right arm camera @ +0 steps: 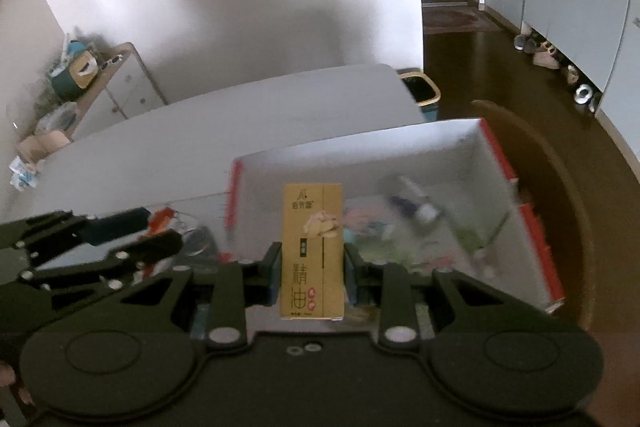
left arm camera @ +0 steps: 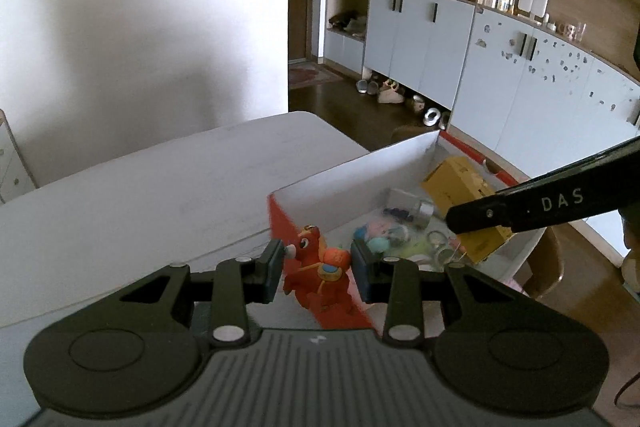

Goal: Organize rigid objects
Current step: 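Carry the orange horse and yellow box over the red box with both tools, then lower the horse and yellow box into the box and open both tools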

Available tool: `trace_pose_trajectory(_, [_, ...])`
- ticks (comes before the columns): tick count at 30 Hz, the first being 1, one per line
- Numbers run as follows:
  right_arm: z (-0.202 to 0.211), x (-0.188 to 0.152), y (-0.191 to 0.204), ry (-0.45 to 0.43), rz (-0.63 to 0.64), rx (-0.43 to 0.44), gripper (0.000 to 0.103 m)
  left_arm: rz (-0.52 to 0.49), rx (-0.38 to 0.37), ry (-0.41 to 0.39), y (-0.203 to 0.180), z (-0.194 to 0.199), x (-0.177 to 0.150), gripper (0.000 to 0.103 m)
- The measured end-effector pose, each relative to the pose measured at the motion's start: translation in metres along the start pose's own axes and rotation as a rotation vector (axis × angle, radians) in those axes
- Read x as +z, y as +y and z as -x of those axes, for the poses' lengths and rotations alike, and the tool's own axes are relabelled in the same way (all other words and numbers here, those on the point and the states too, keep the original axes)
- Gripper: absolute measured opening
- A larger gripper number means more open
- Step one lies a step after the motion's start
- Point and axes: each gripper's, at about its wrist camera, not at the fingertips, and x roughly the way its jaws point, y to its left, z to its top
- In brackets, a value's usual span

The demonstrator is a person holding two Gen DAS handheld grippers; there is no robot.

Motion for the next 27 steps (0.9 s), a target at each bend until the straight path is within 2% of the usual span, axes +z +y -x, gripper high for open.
trace_pose_trajectory(6, [-0.008,0.002,-0.042,0.021,0.009,-0.01,0.029,0.009,0.022,0.02,-0.028,-0.029,0.009,0.036])
trace_pose_trajectory(12, [-0.019,0.001,-0.064,0.056,0.028,-0.014,0.029,0.015,0.035,0.043,-0.048,-0.055,0.019,0.036])
trace_pose_trajectory(16, [-0.023,0.0,-0.071,0.078,0.043,0.016,0.029,0.008,0.049,0.058,-0.056,-0.079,0.027,0.036])
trace_pose_trajectory(21, [-0.028,-0.003,-0.053,0.102,0.115,0.072,0.029,0.017,0.076,0.101,-0.058,-0.115,0.033,0.036])
trace_pose_trajectory(27, [-0.049,-0.012,-0.042,0.156,0.181,0.089,0.029,0.015,0.114,0.148,-0.058,-0.149,0.033,0.036])
